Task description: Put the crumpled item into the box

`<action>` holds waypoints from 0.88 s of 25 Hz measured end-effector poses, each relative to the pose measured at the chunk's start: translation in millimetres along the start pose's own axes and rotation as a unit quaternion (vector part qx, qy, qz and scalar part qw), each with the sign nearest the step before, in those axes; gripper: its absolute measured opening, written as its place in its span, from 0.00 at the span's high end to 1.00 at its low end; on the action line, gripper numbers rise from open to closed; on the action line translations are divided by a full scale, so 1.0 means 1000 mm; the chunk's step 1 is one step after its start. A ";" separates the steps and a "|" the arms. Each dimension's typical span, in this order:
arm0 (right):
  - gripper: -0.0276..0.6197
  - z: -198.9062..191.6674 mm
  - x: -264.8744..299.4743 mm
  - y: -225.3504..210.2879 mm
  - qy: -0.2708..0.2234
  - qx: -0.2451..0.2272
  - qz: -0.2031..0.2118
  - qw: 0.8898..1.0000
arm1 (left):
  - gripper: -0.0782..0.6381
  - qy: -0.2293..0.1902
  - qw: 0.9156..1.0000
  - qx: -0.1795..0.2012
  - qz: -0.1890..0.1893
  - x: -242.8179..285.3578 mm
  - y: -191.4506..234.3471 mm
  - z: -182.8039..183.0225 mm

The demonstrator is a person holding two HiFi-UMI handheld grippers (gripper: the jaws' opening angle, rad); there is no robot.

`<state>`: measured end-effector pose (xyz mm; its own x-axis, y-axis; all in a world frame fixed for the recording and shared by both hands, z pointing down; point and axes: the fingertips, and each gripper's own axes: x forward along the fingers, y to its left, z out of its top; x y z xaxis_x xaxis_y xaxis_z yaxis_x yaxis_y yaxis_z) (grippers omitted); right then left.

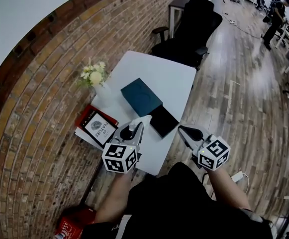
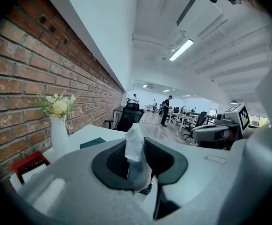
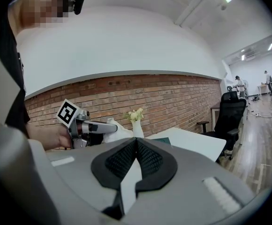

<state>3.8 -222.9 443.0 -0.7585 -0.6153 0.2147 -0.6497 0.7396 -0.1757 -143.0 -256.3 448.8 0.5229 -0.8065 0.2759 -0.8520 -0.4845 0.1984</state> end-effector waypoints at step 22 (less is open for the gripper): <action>0.96 0.109 0.006 -0.085 0.091 -0.011 0.101 0.991 | 0.78 0.060 0.997 -0.013 -0.036 0.087 -0.033 -0.014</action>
<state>48.4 -319.1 354.1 -0.8497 -0.3960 0.3481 -0.4827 0.8499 -0.2114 -69.3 -306.0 479.1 0.5836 -0.7228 0.3700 -0.8118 -0.5300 0.2451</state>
